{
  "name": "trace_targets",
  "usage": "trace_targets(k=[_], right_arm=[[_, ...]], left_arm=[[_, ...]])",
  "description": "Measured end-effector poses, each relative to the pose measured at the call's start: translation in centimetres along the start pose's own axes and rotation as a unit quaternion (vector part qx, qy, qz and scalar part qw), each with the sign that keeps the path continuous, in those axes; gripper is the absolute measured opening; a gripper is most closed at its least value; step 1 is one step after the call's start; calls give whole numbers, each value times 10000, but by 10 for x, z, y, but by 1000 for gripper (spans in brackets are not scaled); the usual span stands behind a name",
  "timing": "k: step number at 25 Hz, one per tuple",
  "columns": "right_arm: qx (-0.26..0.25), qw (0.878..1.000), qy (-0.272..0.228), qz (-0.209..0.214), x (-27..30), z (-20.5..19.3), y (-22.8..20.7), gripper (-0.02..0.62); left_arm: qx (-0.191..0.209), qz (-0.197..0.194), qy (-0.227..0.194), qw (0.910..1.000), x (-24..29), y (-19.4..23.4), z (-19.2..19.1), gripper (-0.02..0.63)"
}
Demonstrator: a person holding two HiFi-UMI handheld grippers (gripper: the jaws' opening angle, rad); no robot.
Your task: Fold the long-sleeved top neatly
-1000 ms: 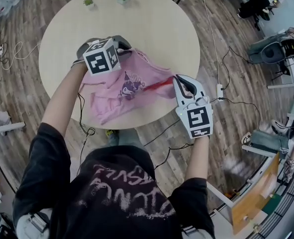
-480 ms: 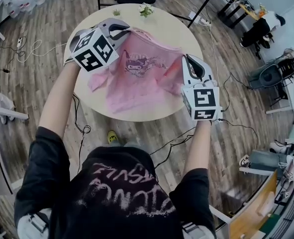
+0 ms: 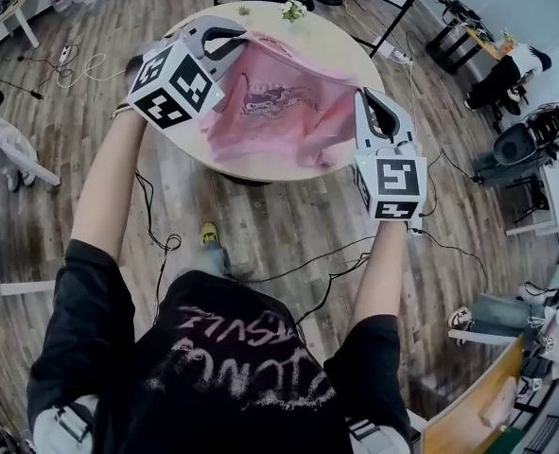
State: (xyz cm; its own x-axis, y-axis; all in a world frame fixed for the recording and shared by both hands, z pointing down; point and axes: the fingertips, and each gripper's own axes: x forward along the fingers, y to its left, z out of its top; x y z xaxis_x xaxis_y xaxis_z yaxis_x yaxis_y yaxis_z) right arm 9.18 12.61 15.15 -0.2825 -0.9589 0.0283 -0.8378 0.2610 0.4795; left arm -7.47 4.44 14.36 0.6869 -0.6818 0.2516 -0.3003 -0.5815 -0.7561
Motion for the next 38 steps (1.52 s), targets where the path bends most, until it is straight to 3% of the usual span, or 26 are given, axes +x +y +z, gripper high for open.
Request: trace_targets(k=[6,13,18,29,38], right_arm=[[-67,9992,-380,-54,-78,45,6,11],[-133,9991,-408,21,-87,61,21,11],[-40,9996,-186,196,-42,34,29,11],[148,9966,751,308,139,-53,38,11],[164,9917,1253,245,217,-99,11,11]], left_arm=[[120,420,-88,9990,-88,-20,58,29],[180,537,-61,9984,-116,-12,64,29],[82,344,110,9993,-84,-9,23,29],[-113,-377,447,9982,56,33,-121,29],[-321,-758,573,9950,139,48,-173,29]])
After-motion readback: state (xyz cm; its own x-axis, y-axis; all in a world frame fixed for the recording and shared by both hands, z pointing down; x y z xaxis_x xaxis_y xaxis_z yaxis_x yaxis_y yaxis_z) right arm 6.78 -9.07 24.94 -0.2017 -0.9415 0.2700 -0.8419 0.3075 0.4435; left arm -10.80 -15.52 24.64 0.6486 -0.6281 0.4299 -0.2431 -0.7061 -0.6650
